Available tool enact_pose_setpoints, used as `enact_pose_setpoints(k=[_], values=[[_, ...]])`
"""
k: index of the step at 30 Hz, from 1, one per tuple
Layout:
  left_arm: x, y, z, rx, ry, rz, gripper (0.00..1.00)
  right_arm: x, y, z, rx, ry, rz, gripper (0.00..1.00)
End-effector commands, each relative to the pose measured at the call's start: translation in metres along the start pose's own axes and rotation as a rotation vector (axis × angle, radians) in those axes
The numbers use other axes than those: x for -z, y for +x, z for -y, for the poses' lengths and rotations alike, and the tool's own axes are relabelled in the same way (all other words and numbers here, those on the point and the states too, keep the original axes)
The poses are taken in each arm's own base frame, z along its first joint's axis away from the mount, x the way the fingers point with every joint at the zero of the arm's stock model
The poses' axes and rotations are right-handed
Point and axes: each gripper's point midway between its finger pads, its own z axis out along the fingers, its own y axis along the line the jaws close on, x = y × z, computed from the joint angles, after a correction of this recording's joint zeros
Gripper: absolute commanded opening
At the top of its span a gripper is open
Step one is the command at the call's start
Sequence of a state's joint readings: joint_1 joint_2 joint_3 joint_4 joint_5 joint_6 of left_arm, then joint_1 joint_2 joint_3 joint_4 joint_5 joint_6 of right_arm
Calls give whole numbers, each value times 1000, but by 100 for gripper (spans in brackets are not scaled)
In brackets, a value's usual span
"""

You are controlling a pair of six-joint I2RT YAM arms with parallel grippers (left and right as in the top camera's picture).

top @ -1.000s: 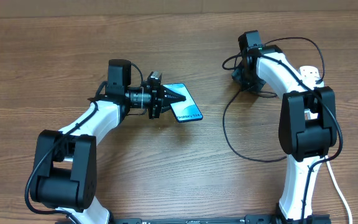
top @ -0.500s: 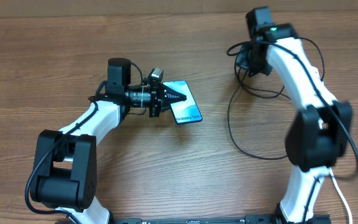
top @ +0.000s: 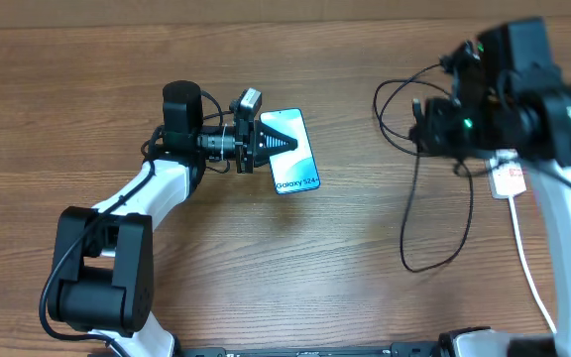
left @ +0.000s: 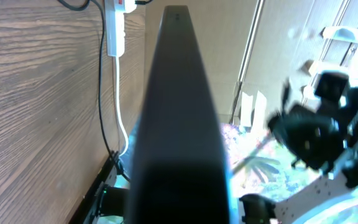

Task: Plug charger to phone and switch on socket
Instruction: 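Carry the USB-C plug with the right gripper toward the phone's bottom port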

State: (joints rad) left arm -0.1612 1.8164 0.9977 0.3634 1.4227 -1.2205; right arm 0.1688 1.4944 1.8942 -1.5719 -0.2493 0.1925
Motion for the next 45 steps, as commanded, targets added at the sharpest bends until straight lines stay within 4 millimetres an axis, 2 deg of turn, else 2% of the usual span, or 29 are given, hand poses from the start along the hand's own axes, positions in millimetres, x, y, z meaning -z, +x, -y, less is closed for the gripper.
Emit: enact_pose_setpoints(k=[1,4,7,12,16,20,30,36,41,45], values=[[2,-1,8,-23,16,-26,4,17,32,-10,88,-53,0,4],[2,-1,9,-39,18,-26,4,19,67,-11,123,-74,4,4],[2,-2,10,-58,19,-23,4,10,96,-11,129,-117,49,4],[2,-2,10,-59,20,-23,4,-32,139,-26,167,-298,125,4],[2,-2,10,-58,20,-23,4,-61,153,-40,227,-390,155,4],[2,-2,10,-58,19,-23,4,-78,156,-56,258,-406,126,4],[1,-6,9,-74,12,0,4,-135,165,-101,350,-411,13,4],[1,-6,9,-155,12,-1,4,-136,156,-113,343,-438,46,4],[1,-6,9,-187,12,-1,4,-133,138,-109,329,-383,118,4],[2,-6,9,-172,13,-2,4,-132,132,-106,323,-357,143,4]])
